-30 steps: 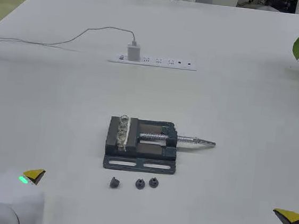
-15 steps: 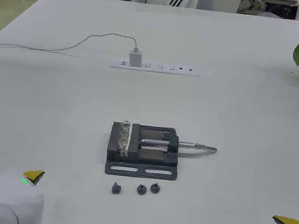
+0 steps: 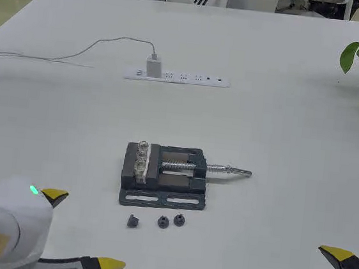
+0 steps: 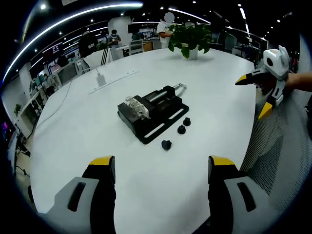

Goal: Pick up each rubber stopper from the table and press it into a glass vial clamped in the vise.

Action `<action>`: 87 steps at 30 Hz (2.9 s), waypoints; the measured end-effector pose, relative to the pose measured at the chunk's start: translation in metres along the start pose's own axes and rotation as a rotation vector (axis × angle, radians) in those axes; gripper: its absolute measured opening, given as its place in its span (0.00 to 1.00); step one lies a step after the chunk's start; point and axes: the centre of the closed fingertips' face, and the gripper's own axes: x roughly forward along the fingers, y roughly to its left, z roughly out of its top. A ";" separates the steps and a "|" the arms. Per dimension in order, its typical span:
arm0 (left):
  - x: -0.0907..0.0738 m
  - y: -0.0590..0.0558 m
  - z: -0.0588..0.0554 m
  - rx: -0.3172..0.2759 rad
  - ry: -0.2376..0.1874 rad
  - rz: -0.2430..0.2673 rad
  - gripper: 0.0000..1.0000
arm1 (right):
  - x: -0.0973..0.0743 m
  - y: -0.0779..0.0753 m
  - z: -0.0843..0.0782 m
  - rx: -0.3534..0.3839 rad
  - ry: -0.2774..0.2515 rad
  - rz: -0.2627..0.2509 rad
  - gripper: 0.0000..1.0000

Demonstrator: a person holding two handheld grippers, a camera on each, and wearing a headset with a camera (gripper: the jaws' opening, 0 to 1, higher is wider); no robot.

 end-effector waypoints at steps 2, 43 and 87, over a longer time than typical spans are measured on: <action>0.003 0.001 0.004 0.014 0.001 -0.011 0.75 | 0.000 0.001 0.000 -0.001 0.001 0.001 0.90; 0.064 -0.047 0.028 0.461 0.265 -0.401 0.19 | -0.005 -0.007 0.005 -0.005 -0.041 -0.037 0.87; 0.102 -0.054 0.012 0.636 0.467 -0.501 0.06 | -0.010 -0.012 0.020 -0.017 -0.112 -0.057 0.89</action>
